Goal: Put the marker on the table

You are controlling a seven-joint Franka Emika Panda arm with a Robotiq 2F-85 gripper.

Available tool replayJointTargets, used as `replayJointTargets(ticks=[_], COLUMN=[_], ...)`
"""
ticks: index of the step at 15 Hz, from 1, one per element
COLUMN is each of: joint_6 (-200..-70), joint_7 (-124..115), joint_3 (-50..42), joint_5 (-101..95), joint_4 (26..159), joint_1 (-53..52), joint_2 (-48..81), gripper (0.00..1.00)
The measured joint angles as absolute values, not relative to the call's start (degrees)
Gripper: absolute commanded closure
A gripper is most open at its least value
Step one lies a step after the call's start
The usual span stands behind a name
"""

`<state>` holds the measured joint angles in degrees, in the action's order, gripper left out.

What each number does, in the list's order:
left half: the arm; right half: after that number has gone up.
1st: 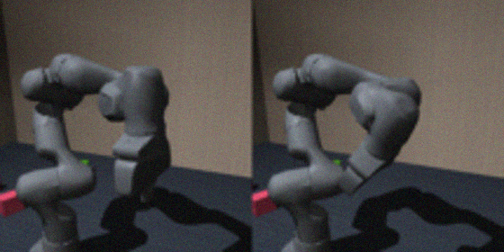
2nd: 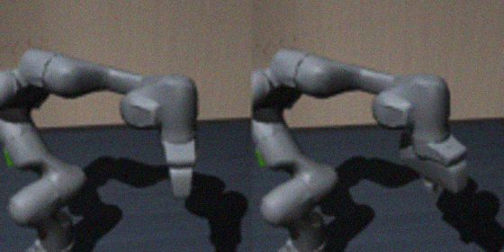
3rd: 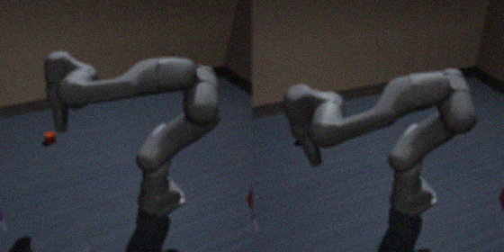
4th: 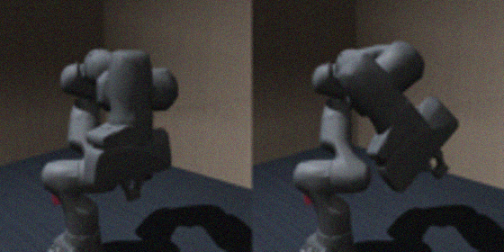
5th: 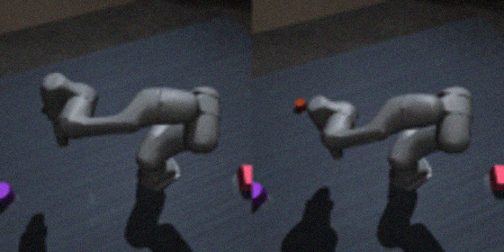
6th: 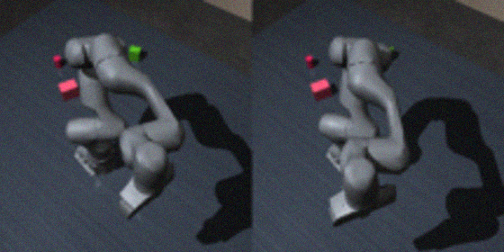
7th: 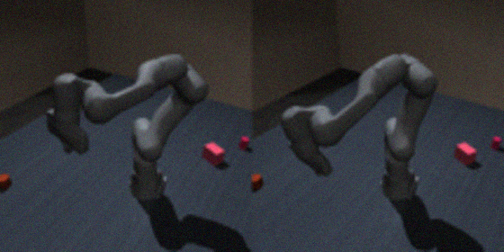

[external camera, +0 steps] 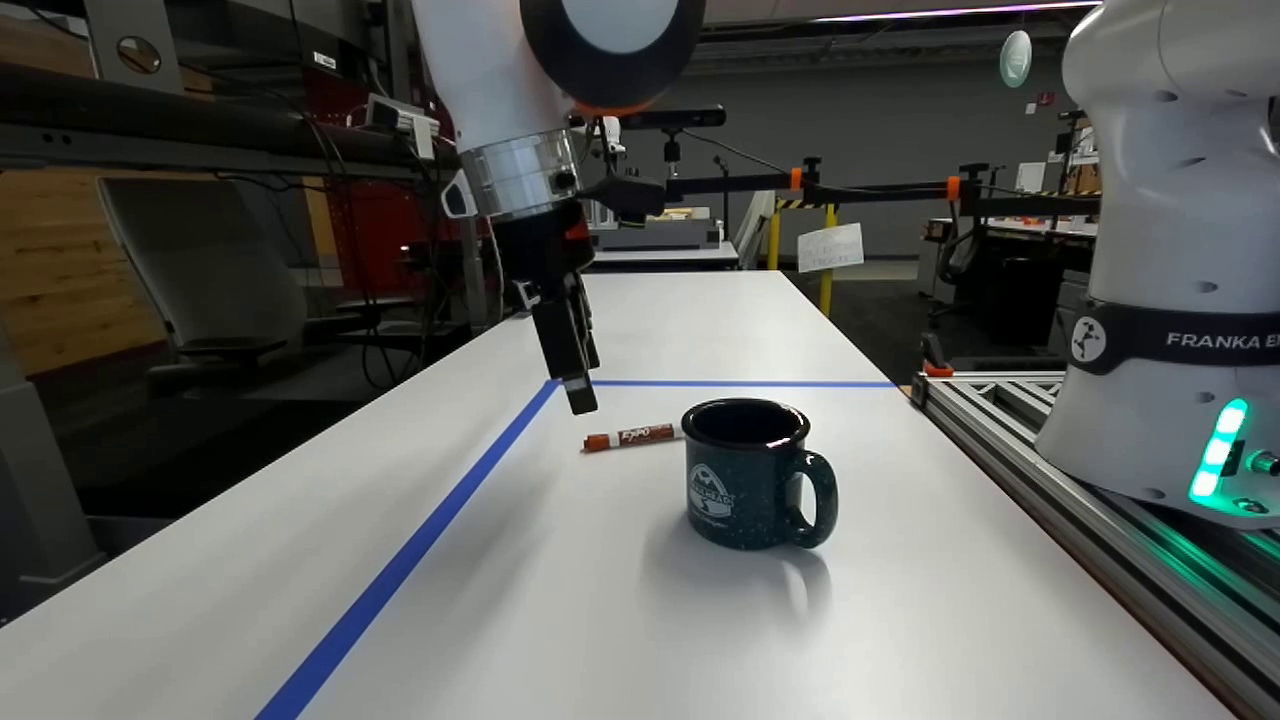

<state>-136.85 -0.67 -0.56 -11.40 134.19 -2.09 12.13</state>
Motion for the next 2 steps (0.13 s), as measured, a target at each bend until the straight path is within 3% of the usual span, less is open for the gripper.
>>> replayJointTargets(ticks=[2], joint_6=[-136.8], joint_7=[-0.7], joint_3=[-0.6], joint_5=[-11.4], joint_4=[134.2], joint_1=[-2.1], joint_2=[12.1], gripper=[0.0])
